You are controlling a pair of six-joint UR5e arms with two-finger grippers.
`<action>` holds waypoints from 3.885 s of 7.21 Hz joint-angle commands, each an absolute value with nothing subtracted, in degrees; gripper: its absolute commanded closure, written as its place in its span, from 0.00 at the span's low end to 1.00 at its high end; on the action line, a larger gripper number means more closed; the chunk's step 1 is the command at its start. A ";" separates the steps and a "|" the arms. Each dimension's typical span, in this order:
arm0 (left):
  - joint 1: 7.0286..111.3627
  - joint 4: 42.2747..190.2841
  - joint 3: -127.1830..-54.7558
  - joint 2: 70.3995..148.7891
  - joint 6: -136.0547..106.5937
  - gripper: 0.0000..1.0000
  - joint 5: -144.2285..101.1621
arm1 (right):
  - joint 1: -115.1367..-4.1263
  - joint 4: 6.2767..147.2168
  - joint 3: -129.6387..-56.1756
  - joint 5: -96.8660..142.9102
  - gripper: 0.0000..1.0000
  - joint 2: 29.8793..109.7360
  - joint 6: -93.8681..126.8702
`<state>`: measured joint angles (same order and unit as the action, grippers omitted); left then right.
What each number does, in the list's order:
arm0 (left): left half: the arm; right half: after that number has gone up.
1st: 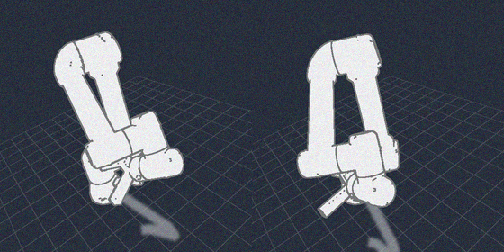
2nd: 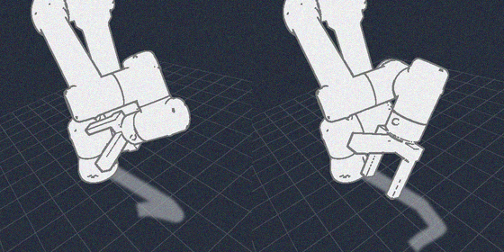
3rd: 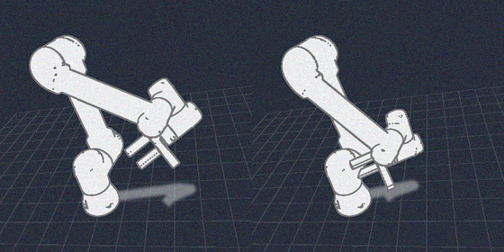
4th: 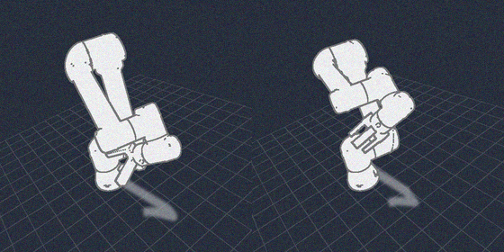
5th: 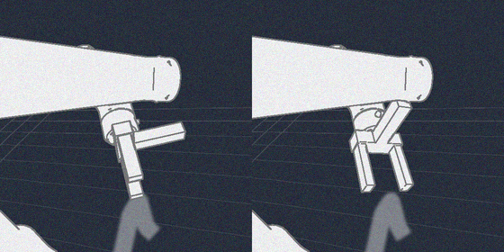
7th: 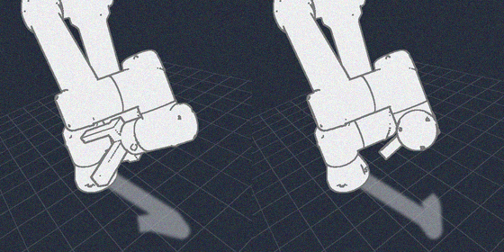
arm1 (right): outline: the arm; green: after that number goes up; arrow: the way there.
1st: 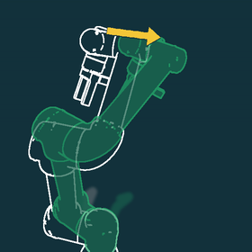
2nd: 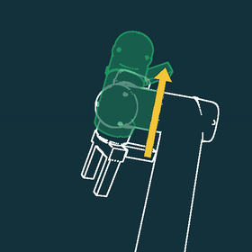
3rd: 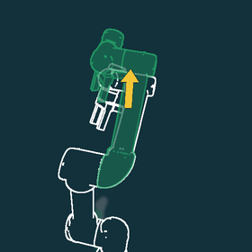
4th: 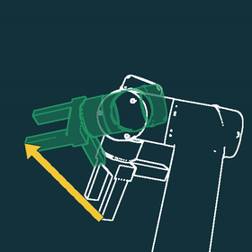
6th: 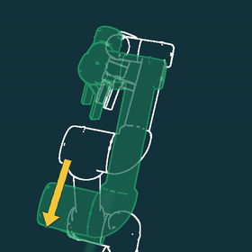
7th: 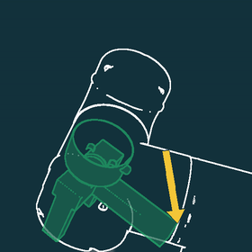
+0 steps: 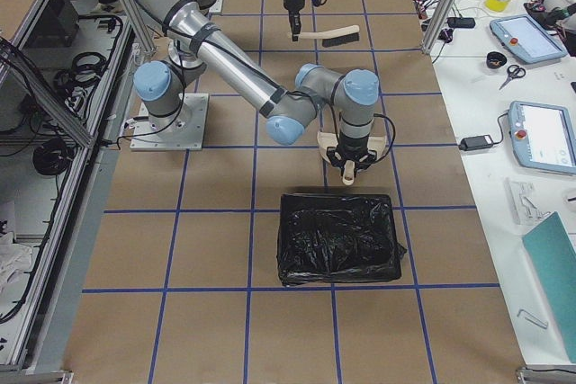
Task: Sweep and dump trash in nearest bin
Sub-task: 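Sweep the bread, potato and sponge into the dustpan with the left gripper's brush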
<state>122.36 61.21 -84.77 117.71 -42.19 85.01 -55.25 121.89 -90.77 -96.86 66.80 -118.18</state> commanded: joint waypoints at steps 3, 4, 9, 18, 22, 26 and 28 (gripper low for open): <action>123.04 65.36 -64.21 134.27 -37.20 1.00 82.36 | -55.28 122.43 -89.57 -96.42 0.88 63.38 -121.37; 123.57 66.00 -60.77 136.65 -37.18 1.00 80.53 | -55.46 121.47 -87.21 -96.42 0.88 62.15 -122.51; 126.47 66.61 -55.64 140.80 -41.12 1.00 79.63 | -58.35 121.46 -85.96 -96.24 0.88 61.52 -122.87; 130.51 68.55 -48.02 144.48 -49.99 1.00 76.03 | -59.59 120.32 -86.84 -93.34 0.88 60.47 -119.44; 132.80 67.16 -40.19 148.35 -54.83 1.00 73.23 | -59.59 120.41 -86.84 -93.34 0.88 60.38 -119.36; 134.12 67.84 -40.32 146.36 -54.51 1.00 73.21 | -59.59 120.32 -86.84 -93.34 0.88 60.03 -119.18; 131.85 71.54 -46.99 140.82 -46.10 1.00 76.26 | -59.59 120.06 -86.92 -92.55 0.88 60.03 -118.74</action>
